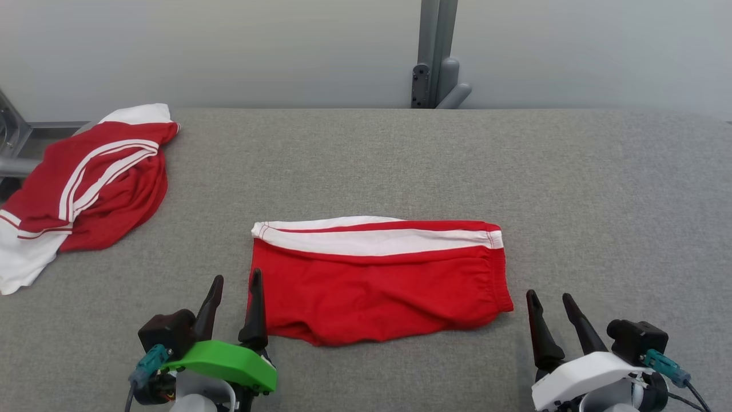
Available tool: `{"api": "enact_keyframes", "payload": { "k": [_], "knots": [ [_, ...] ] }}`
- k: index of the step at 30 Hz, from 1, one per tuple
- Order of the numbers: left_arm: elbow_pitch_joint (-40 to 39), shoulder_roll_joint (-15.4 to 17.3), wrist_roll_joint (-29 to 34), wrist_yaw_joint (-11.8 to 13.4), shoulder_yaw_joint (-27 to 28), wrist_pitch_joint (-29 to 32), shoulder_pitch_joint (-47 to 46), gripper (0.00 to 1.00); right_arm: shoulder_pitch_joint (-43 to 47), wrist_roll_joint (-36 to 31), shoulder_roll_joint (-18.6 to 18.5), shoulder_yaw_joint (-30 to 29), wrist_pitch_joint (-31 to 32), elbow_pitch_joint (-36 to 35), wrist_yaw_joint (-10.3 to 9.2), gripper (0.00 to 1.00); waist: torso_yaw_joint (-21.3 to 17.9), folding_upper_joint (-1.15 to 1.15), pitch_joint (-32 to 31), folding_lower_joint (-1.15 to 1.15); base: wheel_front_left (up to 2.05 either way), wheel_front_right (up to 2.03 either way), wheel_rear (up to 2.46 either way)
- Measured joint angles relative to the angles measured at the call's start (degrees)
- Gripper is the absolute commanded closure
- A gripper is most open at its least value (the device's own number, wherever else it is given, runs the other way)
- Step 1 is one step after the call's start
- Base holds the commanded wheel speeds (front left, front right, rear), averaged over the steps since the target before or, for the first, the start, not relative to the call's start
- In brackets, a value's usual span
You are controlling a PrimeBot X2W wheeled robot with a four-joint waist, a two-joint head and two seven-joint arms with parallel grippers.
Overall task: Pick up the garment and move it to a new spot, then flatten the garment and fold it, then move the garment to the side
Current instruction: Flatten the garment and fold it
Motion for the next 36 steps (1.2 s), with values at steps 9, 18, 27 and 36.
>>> {"api": "enact_keyframes", "payload": {
  "k": [9,18,27,36],
  "knots": [
    [-5.48,-0.15,4.45,0.23,0.8,-0.01,3.68,0.0,-7.15,6.71,0.11,2.33,0.27,11.23,0.0,0.0,3.47,0.0,0.36,0.0,0.0,0.0,0.0],
    [-6.82,-0.35,5.52,0.23,1.71,0.0,4.57,0.0,-10.74,16.59,0.08,5.8,0.18,21.35,0.0,0.0,7.16,0.0,1.23,0.0,0.0,0.0,0.0],
    [-7.59,-0.4,6.25,0.2,2.88,0.0,4.74,0.0,-14.15,23.74,0.08,7.53,-0.05,24.34,0.0,0.63,7.73,0.0,1.96,0.0,0.0,0.0,0.0],
    [-8.59,-0.44,6.3,0.48,2.82,0.0,4.93,0.0,-13.85,24.87,0.1,3.2,-0.05,20.06,0.0,1.0,5.55,0.0,1.83,0.0,0.0,0.0,0.0]
  ]
}}
